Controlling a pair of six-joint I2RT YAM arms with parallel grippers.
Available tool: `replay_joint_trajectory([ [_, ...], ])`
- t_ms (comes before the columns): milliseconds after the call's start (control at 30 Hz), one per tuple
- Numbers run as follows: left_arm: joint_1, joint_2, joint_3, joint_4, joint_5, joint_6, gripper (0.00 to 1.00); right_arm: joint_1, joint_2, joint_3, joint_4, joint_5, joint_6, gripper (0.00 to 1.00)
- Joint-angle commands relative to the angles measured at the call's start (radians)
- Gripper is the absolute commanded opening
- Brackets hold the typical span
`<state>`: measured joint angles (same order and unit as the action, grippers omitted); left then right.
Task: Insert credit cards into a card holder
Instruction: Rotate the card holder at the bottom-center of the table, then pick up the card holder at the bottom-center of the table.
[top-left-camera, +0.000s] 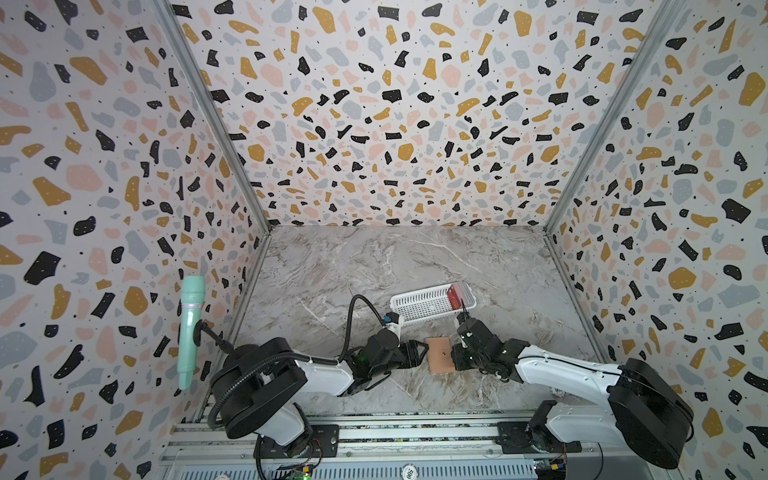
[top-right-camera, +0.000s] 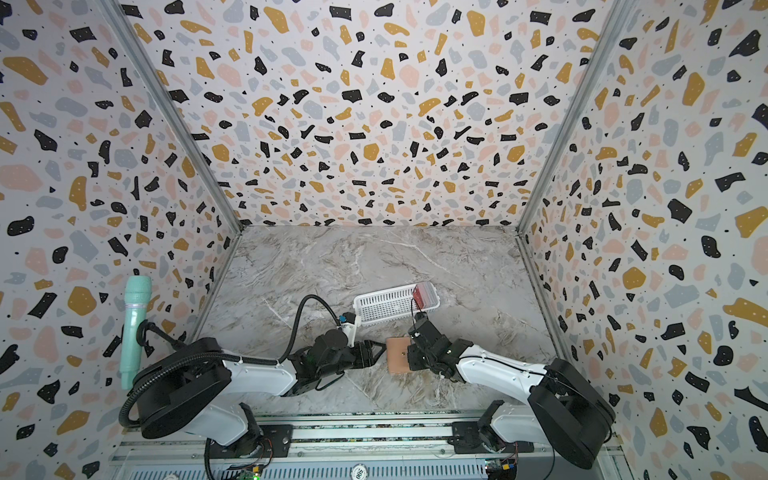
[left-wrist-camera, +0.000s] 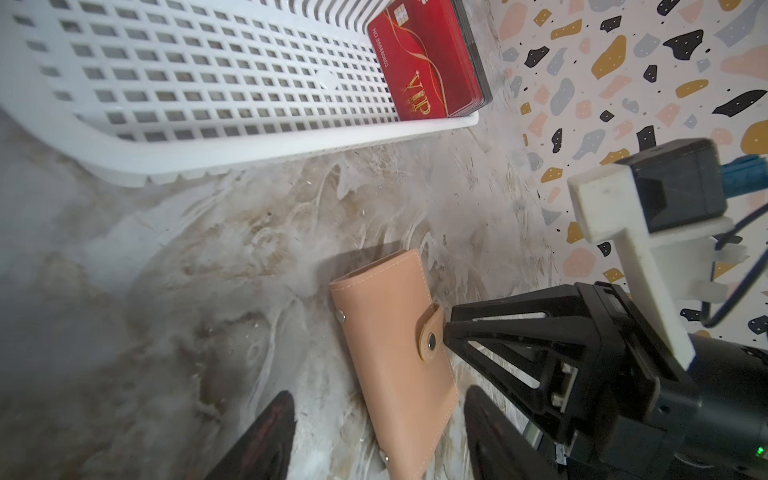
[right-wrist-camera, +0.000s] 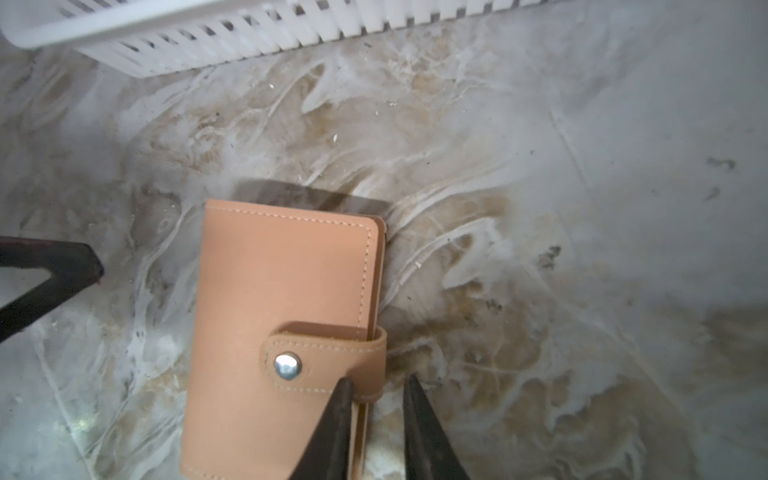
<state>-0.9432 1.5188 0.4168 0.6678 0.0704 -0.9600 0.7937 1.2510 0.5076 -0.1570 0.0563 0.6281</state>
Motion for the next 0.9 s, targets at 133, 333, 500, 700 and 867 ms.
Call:
replay_joint_trajectory([
  [133, -0.011, 0.047, 0.051, 0.03, 0.019, -0.045, 0.65, -0.004, -0.003, -0.015, -0.003, 0.017, 0.017, 0.23],
  [333, -0.014, 0.051, 0.076, -0.058, 0.023, -0.063, 0.65, -0.004, -0.01, -0.043, 0.029, 0.008, 0.035, 0.23],
  [500, -0.014, 0.085, 0.096, -0.061, 0.056, -0.084, 0.66, -0.004, -0.013, -0.053, 0.033, 0.012, 0.035, 0.23],
  [700, -0.014, 0.129, 0.11, -0.032, 0.079, -0.101, 0.65, -0.004, -0.006, -0.064, 0.044, 0.008, 0.036, 0.22],
  [867, -0.014, 0.178, 0.101, 0.062, 0.125, -0.143, 0.64, -0.004, 0.0, -0.074, 0.054, 0.005, 0.039, 0.22],
])
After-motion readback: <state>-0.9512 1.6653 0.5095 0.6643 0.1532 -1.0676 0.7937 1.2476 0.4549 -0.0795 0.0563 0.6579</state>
